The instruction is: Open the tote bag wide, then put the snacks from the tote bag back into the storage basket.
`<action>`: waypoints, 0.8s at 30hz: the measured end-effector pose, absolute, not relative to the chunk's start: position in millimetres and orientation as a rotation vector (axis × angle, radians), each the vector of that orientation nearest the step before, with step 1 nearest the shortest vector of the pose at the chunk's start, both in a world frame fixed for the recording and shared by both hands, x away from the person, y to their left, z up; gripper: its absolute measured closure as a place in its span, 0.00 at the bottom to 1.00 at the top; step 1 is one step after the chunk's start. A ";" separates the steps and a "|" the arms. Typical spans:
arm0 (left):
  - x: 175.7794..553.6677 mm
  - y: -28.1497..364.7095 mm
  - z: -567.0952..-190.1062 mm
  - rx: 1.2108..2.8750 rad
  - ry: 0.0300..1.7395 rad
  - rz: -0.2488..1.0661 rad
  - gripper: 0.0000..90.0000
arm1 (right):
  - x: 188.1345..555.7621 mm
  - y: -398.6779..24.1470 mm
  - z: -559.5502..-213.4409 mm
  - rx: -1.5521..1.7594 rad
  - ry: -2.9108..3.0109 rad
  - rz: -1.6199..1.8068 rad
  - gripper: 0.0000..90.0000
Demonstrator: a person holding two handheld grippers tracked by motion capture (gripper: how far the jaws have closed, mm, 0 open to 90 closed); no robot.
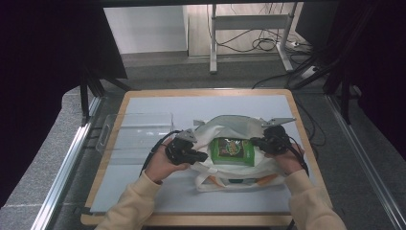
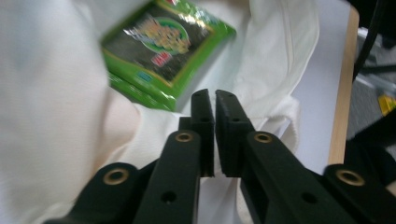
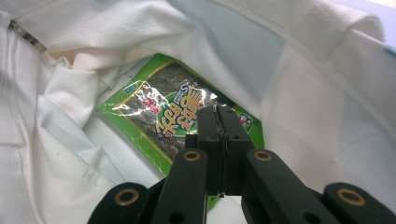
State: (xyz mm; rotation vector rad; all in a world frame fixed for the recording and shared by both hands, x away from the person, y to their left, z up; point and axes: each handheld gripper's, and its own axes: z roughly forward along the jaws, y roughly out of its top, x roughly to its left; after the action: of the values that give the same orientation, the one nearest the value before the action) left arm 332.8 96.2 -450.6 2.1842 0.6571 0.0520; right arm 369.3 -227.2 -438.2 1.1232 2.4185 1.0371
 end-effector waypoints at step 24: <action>331.8 111.7 -436.5 2.112 0.690 0.092 0.39 | 366.7 -207.2 -434.1 1.353 2.384 0.989 0.38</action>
State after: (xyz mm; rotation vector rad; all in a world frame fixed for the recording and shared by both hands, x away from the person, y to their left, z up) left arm 331.8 111.7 -436.5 2.1117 0.6896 0.0919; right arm 366.7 -207.2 -434.1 1.3532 2.3841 0.9895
